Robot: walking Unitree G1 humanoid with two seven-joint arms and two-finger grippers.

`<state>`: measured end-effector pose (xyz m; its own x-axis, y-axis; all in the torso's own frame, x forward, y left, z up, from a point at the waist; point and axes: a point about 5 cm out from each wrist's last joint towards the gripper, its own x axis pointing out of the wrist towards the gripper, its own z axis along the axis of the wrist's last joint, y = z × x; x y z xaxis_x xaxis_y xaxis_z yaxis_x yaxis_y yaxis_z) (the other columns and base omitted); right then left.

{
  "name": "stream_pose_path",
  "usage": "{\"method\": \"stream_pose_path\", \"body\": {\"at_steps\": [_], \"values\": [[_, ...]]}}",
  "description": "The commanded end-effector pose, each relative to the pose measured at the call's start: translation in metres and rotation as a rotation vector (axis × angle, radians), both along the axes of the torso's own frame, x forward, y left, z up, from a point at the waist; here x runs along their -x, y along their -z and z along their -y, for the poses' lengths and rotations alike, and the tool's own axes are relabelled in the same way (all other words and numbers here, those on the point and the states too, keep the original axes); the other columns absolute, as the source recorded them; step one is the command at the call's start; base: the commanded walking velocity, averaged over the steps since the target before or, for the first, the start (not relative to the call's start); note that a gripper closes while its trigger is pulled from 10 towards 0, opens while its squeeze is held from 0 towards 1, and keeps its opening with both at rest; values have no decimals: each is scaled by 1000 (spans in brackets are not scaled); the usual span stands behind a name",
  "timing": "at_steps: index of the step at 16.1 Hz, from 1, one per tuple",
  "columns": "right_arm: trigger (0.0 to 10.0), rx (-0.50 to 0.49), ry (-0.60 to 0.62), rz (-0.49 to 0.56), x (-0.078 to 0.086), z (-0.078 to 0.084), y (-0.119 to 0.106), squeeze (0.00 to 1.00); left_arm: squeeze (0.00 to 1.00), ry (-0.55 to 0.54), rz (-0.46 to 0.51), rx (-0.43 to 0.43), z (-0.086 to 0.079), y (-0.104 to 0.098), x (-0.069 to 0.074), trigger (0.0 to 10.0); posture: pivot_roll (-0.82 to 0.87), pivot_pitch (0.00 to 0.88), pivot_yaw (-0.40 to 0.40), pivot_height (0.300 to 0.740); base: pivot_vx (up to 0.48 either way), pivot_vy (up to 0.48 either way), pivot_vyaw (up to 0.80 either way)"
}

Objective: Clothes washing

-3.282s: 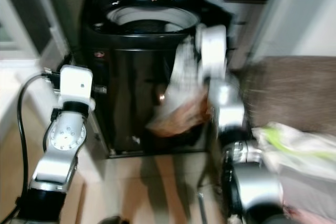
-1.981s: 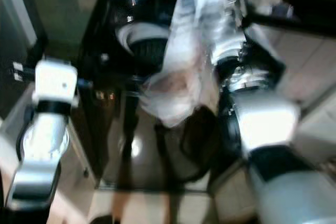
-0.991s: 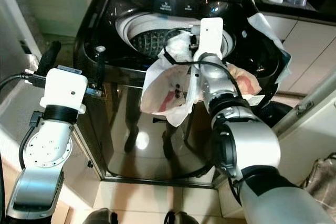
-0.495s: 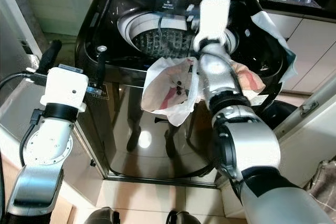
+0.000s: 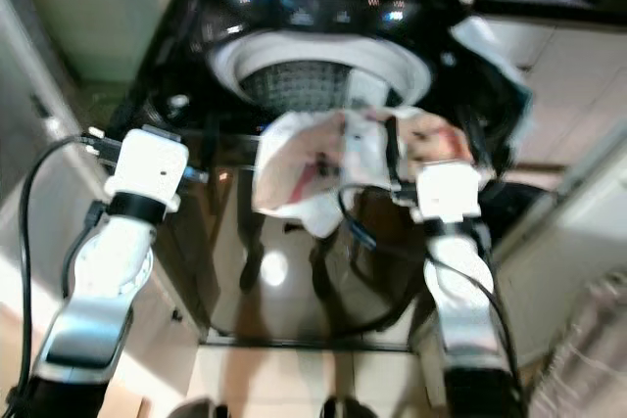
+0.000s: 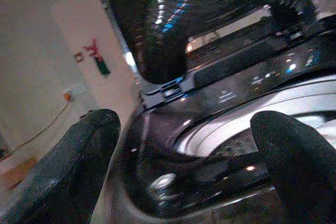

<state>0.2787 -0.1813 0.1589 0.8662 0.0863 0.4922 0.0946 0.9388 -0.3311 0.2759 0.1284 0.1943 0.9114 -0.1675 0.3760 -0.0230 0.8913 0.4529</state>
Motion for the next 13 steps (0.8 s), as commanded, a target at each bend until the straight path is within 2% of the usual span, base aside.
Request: {"method": "stream_pose_path", "body": {"at_steps": [1, 2, 3, 4, 5, 6, 8, 9, 10, 12, 13], "values": [[10000, -3, -18, -47, 1, -3, 7, 0, 0, 13, 9, -2, 1, -1, 0, 10000, -2, 21, -4, 740, 0, 0, 0], [10000, -31, -40, -102, -3, -8, 16, 0, 0, 15, 9, -2, 2, 0, 0, 10000, -2, 21, -4, 740, 0, 0, 0], [10000, -176, -85, -290, -13, -20, 42, 0, 0, 15, 0, -11, -2, 1, 6, 10000, 43, 62, 11, 740, 0, 0, 0], [10000, -266, -105, -400, -23, -29, 57, 0, 0, 9, -17, -24, -7, 2, 13, 10000, 72, 92, 26, 740, 0, 0, 0], [10000, -280, -79, -415, -33, -31, 60, 0, 0, 2, -33, -46, -12, 3, 19, 10000, 114, 129, 34, 740, 0, 0, 0], [10000, -310, -67, -420, -41, -36, 59, 0, 0, -14, -34, -59, -18, 0, 25, 10000, 139, 147, 37, 740, 0, 0, 0], [10000, -322, -94, -425, -46, -47, 57, 0, 0, -35, -41, -70, -25, -1, 32, 10000, 163, 161, 37, 740, 0, 0, 0], [10000, -297, -113, -384, -54, -55, 47, 0, 0, -40, -46, -69, -25, -2, 34, 10000, 174, 168, 37, 740, 0, 0, 0], [10000, -273, -131, -306, -62, -61, 28, 0, 0, -39, -48, -67, -24, -2, 35, 10000, 174, 169, 33, 740, 0, 0, 0], [10000, -286, -138, -194, -73, -64, -4, 0, 0, -41, -49, -55, -21, -3, 37, 10000, 172, 183, 18, 740, 0, 0, 0], [10000, -288, -149, -170, -77, -66, -14, 0, 0, -42, -48, -51, -20, -5, 38, 10000, 173, 197, 18, 740, 0, 0, 0]]}}
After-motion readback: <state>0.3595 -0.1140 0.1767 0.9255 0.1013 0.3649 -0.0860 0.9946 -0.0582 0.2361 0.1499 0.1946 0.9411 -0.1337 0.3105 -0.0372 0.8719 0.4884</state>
